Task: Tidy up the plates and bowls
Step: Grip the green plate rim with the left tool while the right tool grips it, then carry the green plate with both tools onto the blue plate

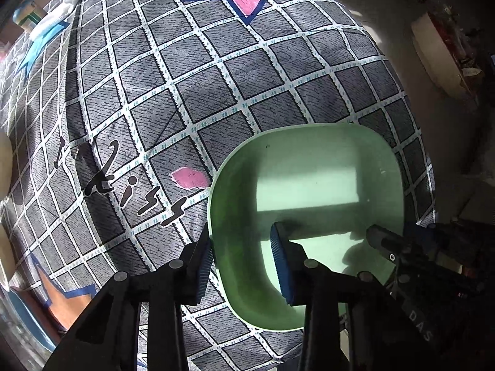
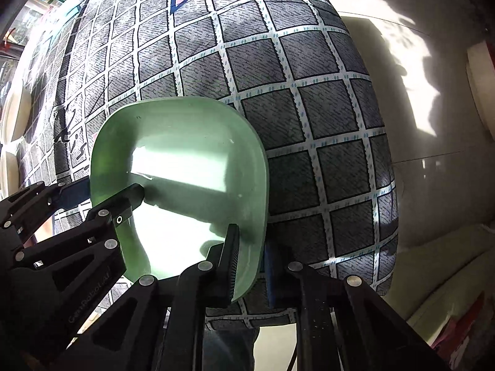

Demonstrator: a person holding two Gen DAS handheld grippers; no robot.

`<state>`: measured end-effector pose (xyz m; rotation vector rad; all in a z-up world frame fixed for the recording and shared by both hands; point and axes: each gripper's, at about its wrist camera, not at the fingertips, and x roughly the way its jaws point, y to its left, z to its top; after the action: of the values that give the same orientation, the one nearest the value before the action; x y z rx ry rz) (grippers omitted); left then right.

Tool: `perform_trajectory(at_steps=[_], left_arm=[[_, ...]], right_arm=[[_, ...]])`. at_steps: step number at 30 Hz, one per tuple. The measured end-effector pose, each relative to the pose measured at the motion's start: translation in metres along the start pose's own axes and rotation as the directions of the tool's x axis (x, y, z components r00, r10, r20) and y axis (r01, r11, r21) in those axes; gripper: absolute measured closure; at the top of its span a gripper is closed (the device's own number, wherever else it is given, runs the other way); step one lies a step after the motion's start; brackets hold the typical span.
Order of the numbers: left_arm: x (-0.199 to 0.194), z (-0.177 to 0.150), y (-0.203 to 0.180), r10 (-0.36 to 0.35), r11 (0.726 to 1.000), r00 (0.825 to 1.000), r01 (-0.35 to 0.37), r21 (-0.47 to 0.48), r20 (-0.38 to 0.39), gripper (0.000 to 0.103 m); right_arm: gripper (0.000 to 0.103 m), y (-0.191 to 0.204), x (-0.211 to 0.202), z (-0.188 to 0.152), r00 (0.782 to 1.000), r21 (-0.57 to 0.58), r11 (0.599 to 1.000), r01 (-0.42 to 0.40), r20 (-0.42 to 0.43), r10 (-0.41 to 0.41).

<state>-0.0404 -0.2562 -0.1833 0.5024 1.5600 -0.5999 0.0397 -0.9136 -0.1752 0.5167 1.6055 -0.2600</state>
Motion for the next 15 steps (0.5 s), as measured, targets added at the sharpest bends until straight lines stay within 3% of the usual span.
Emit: perform_trajectory(at_steps=[3, 15], left_arm=[[0.000, -0.014, 0.020, 0.014, 1.000, 1.000, -0.014, -0.005, -0.011, 0.065], [0.002, -0.081, 0.098, 0.065, 0.993, 0.997, -0.068, -0.099, -0.039, 0.065]], right_arm=[[0.085, 0.041, -0.002, -0.021, 0.999, -0.016, 0.999, -0.033, -0.014, 0.033], [0.085, 0.267, 0.065, -0.119, 0.994, -0.181, 0.981, -0.069, -0.090, 0.054]])
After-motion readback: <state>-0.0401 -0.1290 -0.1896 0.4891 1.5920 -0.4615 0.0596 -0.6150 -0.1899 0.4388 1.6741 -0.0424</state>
